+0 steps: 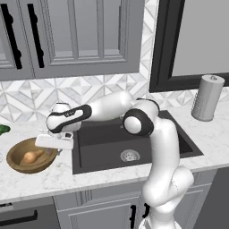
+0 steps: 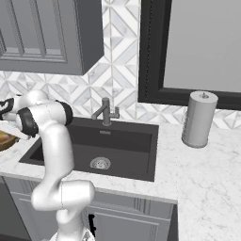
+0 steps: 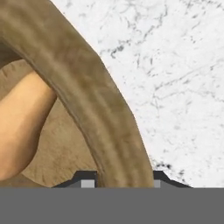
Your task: Pick the squash from the sink and place it in the bowl. Then pick the bowl and place it in the microwave. Then close the microwave door and press the start button.
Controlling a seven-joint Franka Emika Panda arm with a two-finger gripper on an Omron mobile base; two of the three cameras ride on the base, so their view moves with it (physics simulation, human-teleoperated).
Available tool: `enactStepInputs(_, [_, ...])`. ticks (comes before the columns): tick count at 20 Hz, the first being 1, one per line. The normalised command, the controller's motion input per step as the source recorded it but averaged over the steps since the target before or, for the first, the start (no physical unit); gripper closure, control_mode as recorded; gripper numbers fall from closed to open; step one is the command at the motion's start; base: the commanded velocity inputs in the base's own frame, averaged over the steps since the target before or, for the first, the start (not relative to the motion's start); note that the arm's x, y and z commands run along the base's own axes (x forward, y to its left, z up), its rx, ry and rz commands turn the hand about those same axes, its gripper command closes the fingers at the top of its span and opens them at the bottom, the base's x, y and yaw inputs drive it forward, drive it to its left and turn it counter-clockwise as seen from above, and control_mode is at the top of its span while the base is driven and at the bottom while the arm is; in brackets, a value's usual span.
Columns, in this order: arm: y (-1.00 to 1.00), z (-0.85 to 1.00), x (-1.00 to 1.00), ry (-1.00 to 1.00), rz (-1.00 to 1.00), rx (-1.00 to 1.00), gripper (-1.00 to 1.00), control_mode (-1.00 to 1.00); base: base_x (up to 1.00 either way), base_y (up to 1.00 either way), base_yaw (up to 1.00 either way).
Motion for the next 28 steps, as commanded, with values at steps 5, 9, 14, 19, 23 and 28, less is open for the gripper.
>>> enactStepInputs(5, [-0.24, 0.05, -0.21, 0.04, -0.13, 0.01, 1.00, -1.00, 0.00, 0.00, 0.00])
enactStepInputs(9, [-0.61, 0.42, -0.62, -0.08, -0.21, 0.04, 1.00, -1.00, 0.00, 0.00, 0.00])
enactStepInputs(14, [-0.47, 0.74, -0.77, -0.25, -0.09, 0.00, 1.00, -1.00, 0.00, 0.00, 0.00])
enactStepInputs(19, [-0.42, 0.65, -0.61, -0.33, -0.16, 0.00, 1.00, -1.00, 0.00, 0.00, 0.00])
enactStepInputs(23, [-0.60, 0.70, -0.54, -0.27, -0.29, 0.03, 1.00, -1.00, 0.00, 0.00, 0.00])
enactStepInputs(28, [-0.77, 0.91, -0.51, -0.14, -0.29, 0.02, 1.00, -1.00, 0.00, 0.00, 0.00])
